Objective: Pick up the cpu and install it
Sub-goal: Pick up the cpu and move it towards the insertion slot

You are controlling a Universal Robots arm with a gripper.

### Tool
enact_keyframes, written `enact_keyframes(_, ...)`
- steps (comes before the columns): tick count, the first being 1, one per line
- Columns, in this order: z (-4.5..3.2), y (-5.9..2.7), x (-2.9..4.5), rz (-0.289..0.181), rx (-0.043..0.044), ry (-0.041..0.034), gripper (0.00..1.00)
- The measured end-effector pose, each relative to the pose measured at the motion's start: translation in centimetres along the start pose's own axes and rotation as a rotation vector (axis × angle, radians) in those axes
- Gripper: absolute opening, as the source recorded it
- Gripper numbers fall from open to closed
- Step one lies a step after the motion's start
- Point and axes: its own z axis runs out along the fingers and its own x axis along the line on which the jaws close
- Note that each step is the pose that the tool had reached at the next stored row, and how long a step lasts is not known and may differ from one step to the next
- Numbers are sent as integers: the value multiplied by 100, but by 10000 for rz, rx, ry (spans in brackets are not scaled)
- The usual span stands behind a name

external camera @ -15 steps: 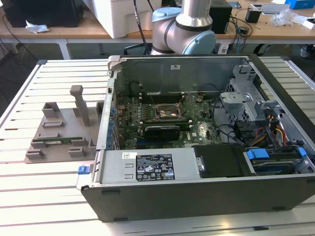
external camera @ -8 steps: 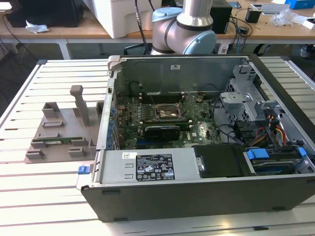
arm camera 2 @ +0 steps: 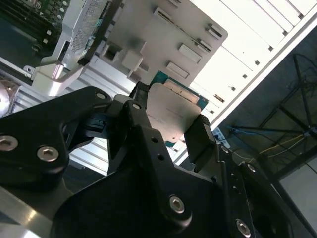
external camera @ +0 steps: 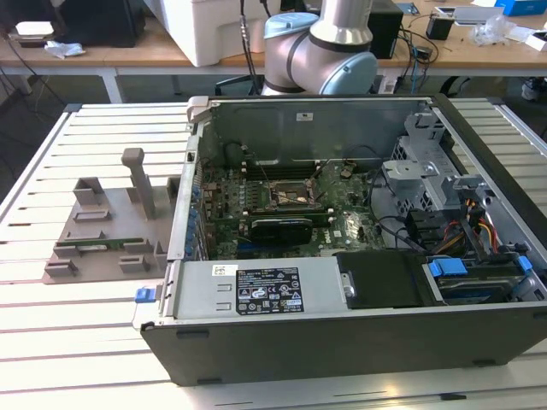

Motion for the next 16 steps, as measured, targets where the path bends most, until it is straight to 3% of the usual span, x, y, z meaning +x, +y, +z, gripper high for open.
enact_keyframes(5,110,-11,-145,0,0,11,54)
enact_keyframes(6,135,-16,-202,-1,-1,14,54)
enact_keyframes(8,196,-33,-405,-1,-3,32,54)
enact_keyframes(10,224,-42,-516,-1,-4,41,54)
enact_keyframes(12,267,-58,-711,-1,-5,55,54)
enact_keyframes(16,326,-80,-974,0,-6,84,54)
